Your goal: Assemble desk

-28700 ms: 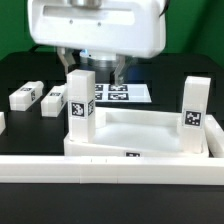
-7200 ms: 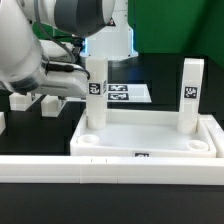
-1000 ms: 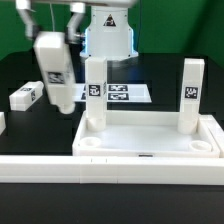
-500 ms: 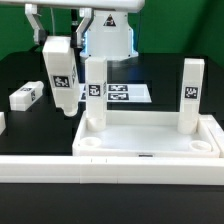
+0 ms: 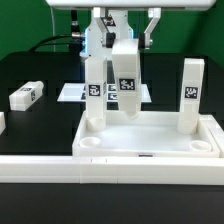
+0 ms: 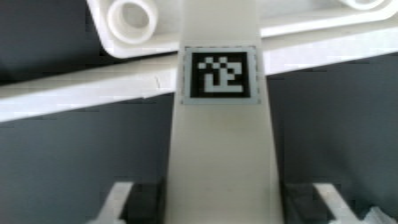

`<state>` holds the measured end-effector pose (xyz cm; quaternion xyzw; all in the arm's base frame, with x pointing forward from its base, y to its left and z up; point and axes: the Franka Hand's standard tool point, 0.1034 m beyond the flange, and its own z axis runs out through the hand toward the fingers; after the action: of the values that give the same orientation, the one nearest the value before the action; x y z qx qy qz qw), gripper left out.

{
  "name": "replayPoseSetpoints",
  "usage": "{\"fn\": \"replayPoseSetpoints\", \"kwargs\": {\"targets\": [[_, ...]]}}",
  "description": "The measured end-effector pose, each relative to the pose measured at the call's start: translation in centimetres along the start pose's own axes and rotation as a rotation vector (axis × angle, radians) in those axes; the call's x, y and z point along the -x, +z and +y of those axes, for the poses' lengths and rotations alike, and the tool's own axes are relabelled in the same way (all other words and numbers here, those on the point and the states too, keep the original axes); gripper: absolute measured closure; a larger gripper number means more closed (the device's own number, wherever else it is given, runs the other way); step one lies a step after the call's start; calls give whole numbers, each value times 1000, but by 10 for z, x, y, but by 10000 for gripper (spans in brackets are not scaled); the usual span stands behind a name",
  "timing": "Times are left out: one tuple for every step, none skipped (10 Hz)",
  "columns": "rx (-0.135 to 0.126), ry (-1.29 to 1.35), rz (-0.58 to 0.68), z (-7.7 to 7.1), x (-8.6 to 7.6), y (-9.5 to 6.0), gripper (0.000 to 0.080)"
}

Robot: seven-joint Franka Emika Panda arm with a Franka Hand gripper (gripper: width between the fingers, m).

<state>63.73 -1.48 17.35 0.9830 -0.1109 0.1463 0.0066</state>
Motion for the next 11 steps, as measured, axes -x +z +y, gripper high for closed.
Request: {"fn": "replayPoseSetpoints", "kwargs": {"targets": [[0, 0, -4, 0, 1, 1, 505], [-8, 1, 64, -2, -4, -1, 505], [-22, 6, 168, -8, 5, 2, 505], [-36, 33, 154, -22, 21, 6, 505], [-47, 23, 160, -37, 20, 4, 505], [-55, 17, 159, -49, 23, 3, 505], [-56, 7, 156, -53, 26, 5, 505], [-54, 8, 155, -52, 26, 5, 505], [-54, 8, 155, -51, 26, 6, 505], [-54, 7, 154, -52, 26, 6, 505], [-48, -45, 130, -59, 28, 6, 505]]}}
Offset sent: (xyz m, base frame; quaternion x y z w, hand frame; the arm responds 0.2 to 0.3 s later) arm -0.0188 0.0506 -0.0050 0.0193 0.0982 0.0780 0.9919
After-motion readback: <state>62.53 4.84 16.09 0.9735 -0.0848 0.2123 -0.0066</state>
